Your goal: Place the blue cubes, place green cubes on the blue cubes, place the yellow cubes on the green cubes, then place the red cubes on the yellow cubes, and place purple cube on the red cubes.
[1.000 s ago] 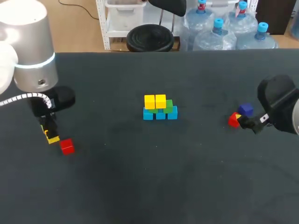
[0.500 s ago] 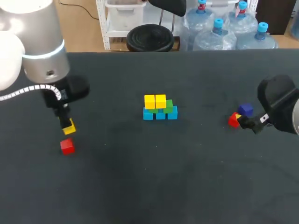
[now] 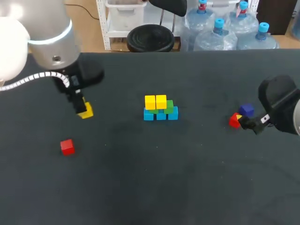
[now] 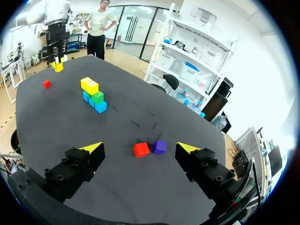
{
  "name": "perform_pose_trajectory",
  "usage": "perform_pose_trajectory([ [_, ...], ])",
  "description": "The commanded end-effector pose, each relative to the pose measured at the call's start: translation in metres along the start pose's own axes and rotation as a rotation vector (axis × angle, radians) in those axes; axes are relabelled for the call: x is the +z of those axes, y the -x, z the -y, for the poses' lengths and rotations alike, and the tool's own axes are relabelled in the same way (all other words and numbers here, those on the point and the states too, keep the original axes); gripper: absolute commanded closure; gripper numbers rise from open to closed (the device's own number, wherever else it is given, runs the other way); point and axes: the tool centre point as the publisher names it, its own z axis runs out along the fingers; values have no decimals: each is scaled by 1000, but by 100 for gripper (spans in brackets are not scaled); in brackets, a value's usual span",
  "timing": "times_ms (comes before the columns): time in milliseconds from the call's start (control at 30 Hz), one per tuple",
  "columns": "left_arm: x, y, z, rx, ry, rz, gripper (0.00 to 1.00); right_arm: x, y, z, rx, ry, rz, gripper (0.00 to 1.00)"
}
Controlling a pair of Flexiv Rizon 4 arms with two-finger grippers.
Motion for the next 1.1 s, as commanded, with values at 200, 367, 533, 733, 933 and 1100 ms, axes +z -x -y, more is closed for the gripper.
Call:
perform_pose_trajectory([
  [200, -29, 31, -2, 114, 39, 72, 100, 1, -2, 0, 2, 0, 10, 0],
  [367, -39, 57, -3, 195, 45, 162, 100, 1, -2, 0, 2, 0, 10, 0],
  [533, -51, 87, 0, 282, 62, 229, 100, 1, -2, 0, 2, 0, 10, 0],
  [733, -68, 119, 8, 389, 65, 301, 100, 1, -2, 0, 2, 0, 10, 0],
  [933, -81, 134, 7, 439, 72, 350, 100, 1, -2, 0, 2, 0, 10, 0],
  [1100, -90, 149, 16, 479, 53, 416, 100, 1, -2, 0, 2, 0, 10, 0],
])
